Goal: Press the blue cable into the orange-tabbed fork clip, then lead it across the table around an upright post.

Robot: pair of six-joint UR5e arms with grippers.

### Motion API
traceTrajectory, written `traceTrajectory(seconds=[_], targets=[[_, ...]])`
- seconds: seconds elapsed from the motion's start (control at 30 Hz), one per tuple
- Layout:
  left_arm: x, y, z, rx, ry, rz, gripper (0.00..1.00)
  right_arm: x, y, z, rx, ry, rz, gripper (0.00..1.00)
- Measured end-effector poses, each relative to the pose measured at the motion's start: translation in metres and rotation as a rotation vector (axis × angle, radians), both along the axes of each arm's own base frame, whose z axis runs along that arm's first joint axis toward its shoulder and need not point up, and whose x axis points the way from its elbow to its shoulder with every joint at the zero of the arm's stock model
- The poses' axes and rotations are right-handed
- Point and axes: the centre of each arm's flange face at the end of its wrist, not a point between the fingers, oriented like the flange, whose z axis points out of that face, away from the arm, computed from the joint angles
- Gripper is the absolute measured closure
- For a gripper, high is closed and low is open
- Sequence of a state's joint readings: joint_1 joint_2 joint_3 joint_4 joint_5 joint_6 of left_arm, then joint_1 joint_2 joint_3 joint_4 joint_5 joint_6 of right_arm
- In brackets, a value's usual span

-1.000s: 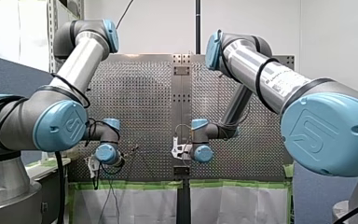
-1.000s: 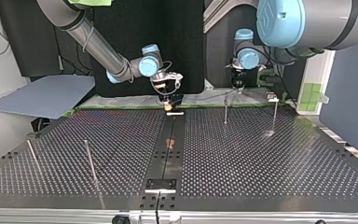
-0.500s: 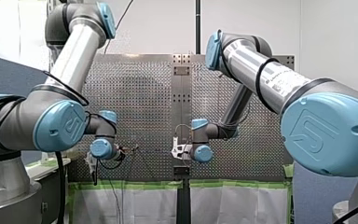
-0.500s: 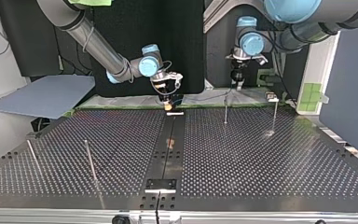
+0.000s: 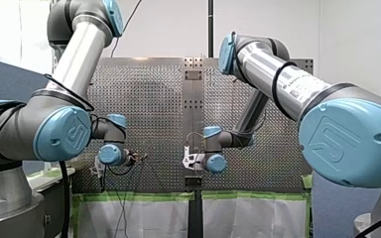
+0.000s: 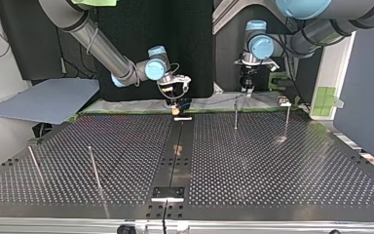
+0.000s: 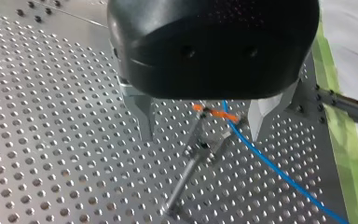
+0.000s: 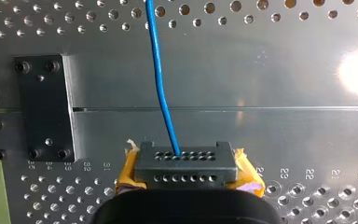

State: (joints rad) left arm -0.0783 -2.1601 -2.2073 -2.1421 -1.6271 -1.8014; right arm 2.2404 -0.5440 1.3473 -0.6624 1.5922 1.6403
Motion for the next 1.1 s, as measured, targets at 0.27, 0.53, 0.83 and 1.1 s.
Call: traceTrajectory(seconds=[0.27,0.53,0.83,1.1], targets=[[-0.003,0.003,-0.028,0.025,0.033,0.024,0.00,0.000,0.000,0.000,0.001,0.003,0.000,1.00],[-0.005,0.002,-0.033,0.050,0.042,0.012,0.00,0.000,0.000,0.000,-0.003,0.006,-0.001,1.00],[-0.002,-0.001,-0.031,0.117,0.015,-0.019,0.00,0.000,-0.001,0.000,-0.005,0.004,-0.001,1.00],[-0.002,-0.008,-0.030,0.119,0.000,-0.065,0.00,0.000,-0.001,0.000,-0.006,0.003,-0.001,1.00]])
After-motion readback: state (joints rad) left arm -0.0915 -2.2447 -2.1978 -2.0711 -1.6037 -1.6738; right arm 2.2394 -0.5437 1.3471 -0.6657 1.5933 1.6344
